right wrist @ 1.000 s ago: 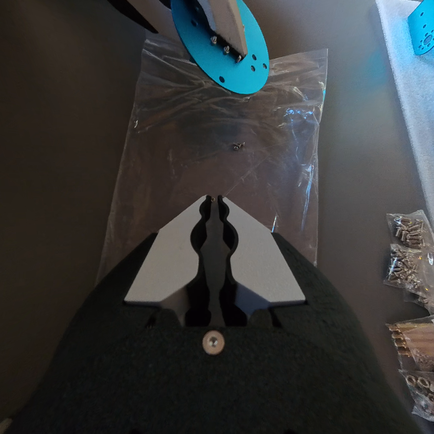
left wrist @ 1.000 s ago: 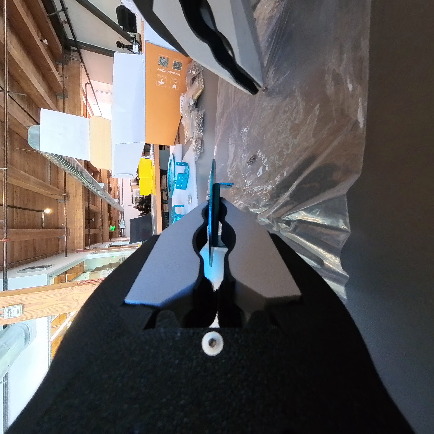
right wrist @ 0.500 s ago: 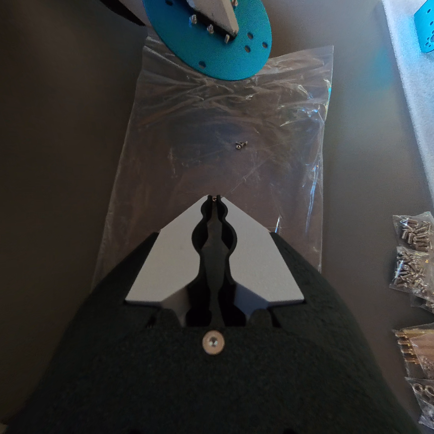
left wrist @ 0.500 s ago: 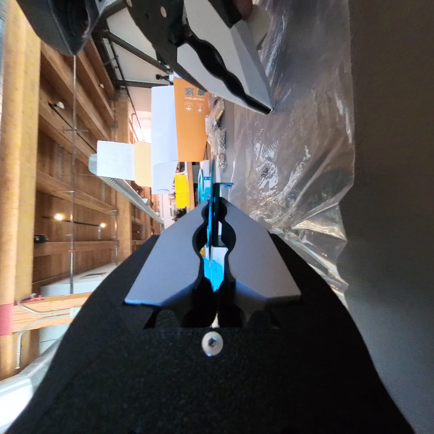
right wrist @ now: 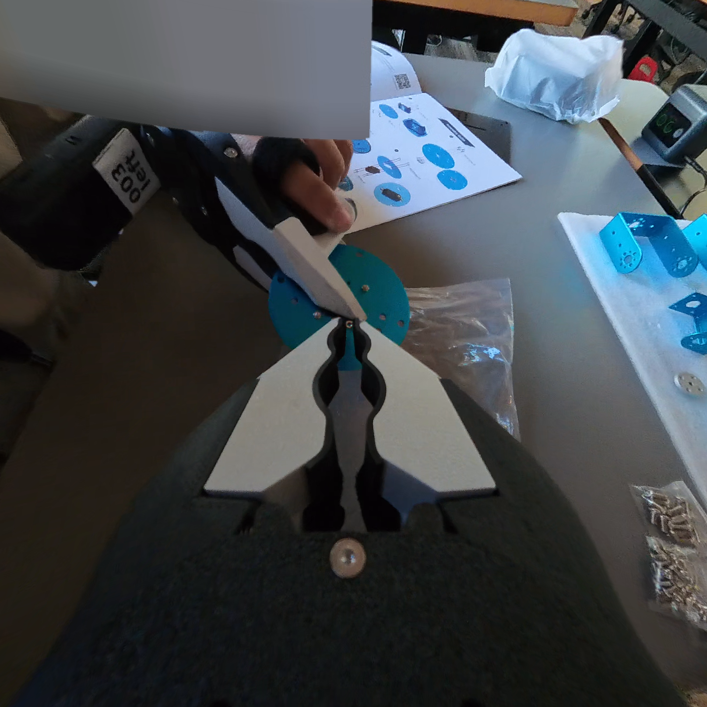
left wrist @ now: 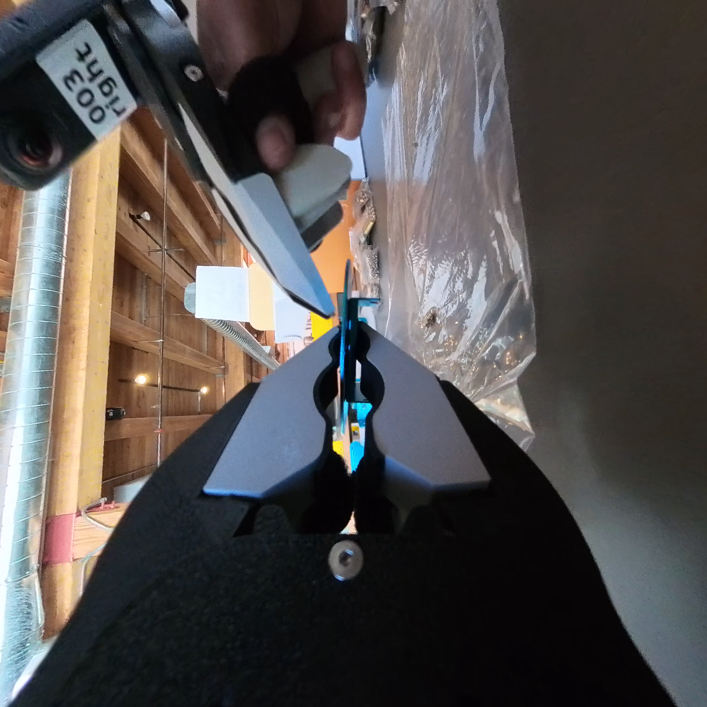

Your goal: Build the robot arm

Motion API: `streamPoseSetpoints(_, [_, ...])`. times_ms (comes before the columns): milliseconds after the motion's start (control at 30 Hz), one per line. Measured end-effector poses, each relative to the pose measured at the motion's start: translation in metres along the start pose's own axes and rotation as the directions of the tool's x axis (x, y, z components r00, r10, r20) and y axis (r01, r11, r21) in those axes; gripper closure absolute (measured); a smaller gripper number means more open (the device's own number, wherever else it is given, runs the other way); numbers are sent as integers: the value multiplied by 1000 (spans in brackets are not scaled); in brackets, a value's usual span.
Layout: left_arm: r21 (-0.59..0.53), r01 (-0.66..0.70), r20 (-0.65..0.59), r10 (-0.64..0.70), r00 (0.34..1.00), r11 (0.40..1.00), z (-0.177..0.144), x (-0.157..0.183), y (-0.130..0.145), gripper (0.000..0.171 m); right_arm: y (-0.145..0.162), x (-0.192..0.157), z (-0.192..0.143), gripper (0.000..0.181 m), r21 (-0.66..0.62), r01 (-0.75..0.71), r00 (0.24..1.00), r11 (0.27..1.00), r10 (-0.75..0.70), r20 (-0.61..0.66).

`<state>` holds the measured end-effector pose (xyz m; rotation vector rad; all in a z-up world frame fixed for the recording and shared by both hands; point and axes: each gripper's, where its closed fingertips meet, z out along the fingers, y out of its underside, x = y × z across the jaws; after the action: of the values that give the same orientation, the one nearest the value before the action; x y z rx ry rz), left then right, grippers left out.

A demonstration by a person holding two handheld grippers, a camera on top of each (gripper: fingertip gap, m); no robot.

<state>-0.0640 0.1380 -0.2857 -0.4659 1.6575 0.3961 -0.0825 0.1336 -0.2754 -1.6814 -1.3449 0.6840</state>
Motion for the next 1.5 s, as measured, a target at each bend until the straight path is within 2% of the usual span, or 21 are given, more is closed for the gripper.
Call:
streamPoseSetpoints(967, [5,-9,-25,9,1000,1000,1,8,-4,170,12,-1,6,179,-77,2,1000,997,-2,-4])
streamPoseSetpoints(1267, [11,-4,-14,4,1000,1000,-3,6,-3,170,9,-2,4,179,-40,-69,997,997,71,42])
streamPoseSetpoints(1500, [-46,-6,-29,5,1000,999,0,11,9,170,13,8,11,179,-75,-180,984,981,178,-31])
